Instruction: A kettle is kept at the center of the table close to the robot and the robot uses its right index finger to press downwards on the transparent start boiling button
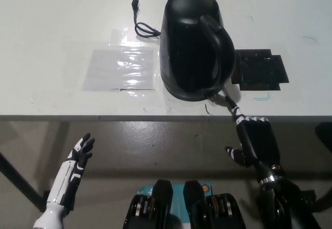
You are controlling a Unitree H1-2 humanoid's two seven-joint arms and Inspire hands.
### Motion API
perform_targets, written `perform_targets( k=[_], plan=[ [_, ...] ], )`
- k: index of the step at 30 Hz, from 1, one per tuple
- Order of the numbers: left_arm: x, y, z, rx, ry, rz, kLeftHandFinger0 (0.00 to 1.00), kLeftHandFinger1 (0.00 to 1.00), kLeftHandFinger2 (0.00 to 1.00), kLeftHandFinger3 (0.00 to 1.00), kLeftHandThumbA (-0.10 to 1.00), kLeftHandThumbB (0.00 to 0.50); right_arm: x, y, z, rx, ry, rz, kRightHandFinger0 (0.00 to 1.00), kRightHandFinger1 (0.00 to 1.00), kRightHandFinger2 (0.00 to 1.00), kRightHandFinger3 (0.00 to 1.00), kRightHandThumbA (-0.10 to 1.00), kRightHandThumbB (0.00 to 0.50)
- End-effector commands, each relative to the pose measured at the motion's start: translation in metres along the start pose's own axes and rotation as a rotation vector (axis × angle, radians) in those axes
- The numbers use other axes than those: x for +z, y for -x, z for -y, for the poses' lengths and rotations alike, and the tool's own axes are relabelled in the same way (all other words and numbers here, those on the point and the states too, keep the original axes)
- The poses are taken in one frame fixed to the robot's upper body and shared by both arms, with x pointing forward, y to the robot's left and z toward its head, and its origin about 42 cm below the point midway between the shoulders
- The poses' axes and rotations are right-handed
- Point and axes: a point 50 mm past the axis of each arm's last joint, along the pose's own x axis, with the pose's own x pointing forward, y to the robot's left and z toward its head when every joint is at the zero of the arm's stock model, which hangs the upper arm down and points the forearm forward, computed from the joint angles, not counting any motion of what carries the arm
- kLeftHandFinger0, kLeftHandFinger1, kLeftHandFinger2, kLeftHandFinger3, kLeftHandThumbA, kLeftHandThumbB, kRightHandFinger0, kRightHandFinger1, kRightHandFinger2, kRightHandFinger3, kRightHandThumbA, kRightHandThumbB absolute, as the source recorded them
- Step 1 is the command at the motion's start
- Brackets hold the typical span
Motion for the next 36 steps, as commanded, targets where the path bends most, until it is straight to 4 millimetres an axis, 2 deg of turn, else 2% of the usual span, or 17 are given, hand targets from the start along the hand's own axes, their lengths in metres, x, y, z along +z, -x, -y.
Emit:
perform_targets(
  k=[1,4,9,14,22,25,36],
  plan=[
    [0.013,-0.008,-0.004,-0.006,-0.021,0.082,1.00,1.00,1.00,1.00,0.99,0.224,0.004,-0.016,0.015,-0.069,0.015,0.024,0.00,0.00,0.00,1.00,1.00,0.175],
    [0.014,-0.009,-0.004,-0.008,-0.026,0.079,1.00,1.00,1.00,1.00,1.00,0.229,0.004,-0.017,0.016,-0.074,0.012,0.029,0.00,0.00,0.00,1.00,1.00,0.175],
    [0.015,-0.009,-0.003,-0.010,-0.024,0.085,1.00,1.00,1.00,1.00,1.00,0.210,0.007,-0.020,0.017,-0.072,0.001,0.035,0.00,0.00,0.00,1.00,1.00,0.171],
    [0.015,-0.011,-0.004,-0.007,-0.029,0.084,1.00,1.00,1.00,1.00,1.00,0.223,0.010,-0.025,0.017,-0.067,0.012,0.044,0.00,0.00,0.00,1.00,1.00,0.175],
    [0.017,-0.012,-0.004,-0.008,-0.033,0.100,1.00,1.00,1.00,1.00,1.00,0.203,0.014,-0.028,0.015,-0.056,0.000,0.048,0.00,0.00,0.00,1.00,1.00,0.162],
    [0.017,-0.013,-0.003,-0.009,-0.027,0.098,1.00,1.00,1.00,1.00,1.00,0.222,0.015,-0.029,0.015,-0.051,-0.003,0.047,0.00,0.00,0.00,1.00,1.00,0.165],
    [0.020,-0.013,-0.004,-0.008,-0.029,0.094,1.00,1.00,1.00,1.00,1.00,0.214,0.015,-0.031,0.010,-0.040,-0.003,0.050,0.00,0.00,0.00,1.00,1.00,0.156]
  ],
)
